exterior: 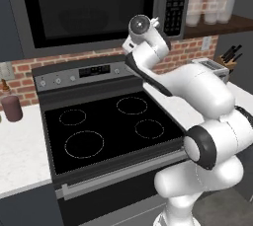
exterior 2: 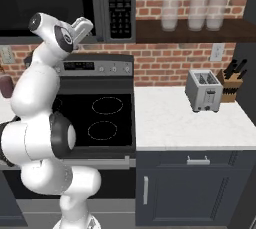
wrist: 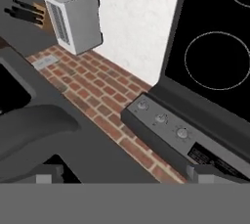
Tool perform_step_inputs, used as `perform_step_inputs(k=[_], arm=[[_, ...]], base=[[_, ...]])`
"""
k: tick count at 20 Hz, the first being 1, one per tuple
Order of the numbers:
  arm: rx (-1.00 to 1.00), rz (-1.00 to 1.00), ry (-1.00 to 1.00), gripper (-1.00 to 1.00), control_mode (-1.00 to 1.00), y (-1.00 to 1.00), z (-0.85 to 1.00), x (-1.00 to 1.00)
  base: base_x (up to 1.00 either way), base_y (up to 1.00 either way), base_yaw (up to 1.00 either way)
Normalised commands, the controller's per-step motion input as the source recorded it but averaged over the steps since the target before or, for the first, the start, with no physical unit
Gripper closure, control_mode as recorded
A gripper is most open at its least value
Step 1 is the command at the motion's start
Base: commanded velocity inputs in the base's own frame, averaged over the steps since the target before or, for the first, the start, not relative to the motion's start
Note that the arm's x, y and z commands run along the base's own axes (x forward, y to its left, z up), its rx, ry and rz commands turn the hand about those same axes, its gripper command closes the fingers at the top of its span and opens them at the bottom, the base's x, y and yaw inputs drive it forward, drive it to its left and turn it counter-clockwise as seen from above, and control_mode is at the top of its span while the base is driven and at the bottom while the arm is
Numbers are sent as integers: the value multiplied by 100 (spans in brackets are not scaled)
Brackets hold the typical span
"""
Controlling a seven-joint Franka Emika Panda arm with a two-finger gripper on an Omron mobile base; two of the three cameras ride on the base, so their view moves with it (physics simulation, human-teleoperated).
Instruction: Pick the bell pepper from the sink and place it in the bowl. Then pick the bowl and place it in the microwave. Then close the microwave door and press the start button.
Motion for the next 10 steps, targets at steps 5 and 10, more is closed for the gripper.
perform_step_inputs(k=[5, 10], arm=[[14, 3, -11, -100, -100, -3, 0, -100], [35, 1, -8, -100, -100, -60, 4, -90]], base=[[0, 0, 0], [0, 0, 0]])
